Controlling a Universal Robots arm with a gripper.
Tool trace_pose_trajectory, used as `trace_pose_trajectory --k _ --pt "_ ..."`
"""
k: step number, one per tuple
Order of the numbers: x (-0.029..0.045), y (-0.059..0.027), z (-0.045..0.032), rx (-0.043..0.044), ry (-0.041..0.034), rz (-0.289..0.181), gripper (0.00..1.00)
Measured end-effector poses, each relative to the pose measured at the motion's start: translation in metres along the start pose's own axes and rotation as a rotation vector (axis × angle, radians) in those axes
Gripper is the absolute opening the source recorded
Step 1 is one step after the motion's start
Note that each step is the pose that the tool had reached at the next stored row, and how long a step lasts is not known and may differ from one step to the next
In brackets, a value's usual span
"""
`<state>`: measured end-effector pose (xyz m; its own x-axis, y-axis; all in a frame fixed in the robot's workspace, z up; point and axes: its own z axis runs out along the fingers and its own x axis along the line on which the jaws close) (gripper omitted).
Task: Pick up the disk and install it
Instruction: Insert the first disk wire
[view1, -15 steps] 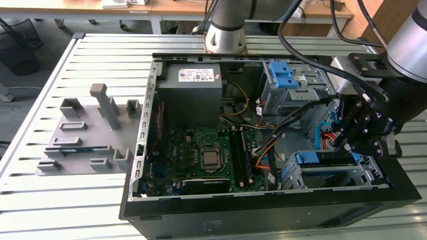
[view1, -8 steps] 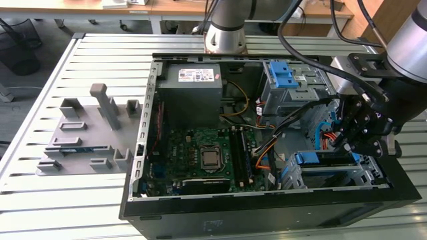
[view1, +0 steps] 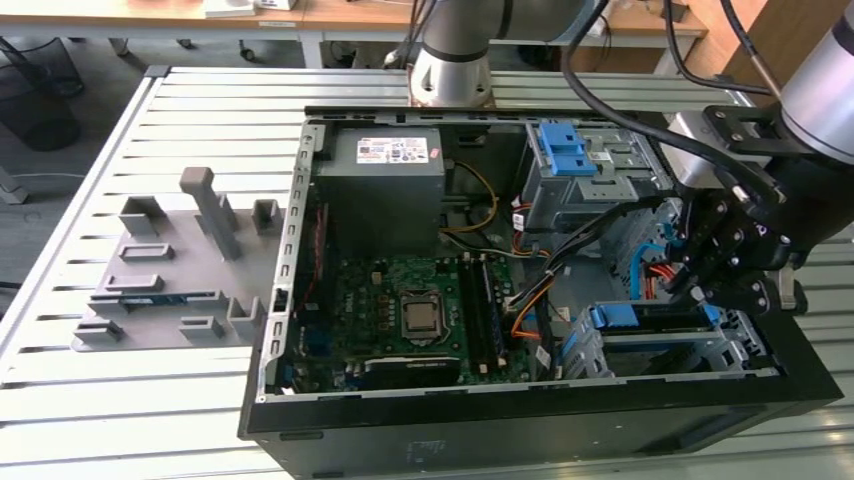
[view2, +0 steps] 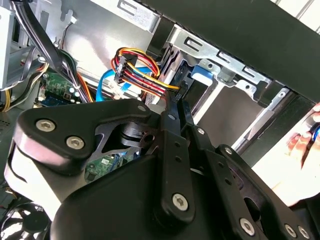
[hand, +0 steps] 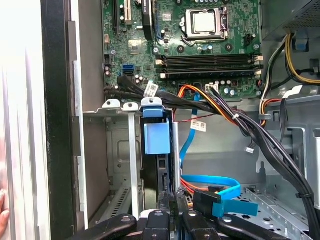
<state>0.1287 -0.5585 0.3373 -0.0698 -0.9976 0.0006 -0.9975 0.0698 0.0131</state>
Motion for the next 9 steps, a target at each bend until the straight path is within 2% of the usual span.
trace_pose_trajectory --k 2,6,9 --pt "0.0000 -0.0005 -0.0019 -0.0034 -0.0017 0.000 0.16" --pt "-0.0001 -0.0011 -0.0095 -0.0048 -0.0096 0.000 0.16" --pt "-0.0001 -0.0032 -0.0115 -0.0069 -0.0153 0.000 0.16"
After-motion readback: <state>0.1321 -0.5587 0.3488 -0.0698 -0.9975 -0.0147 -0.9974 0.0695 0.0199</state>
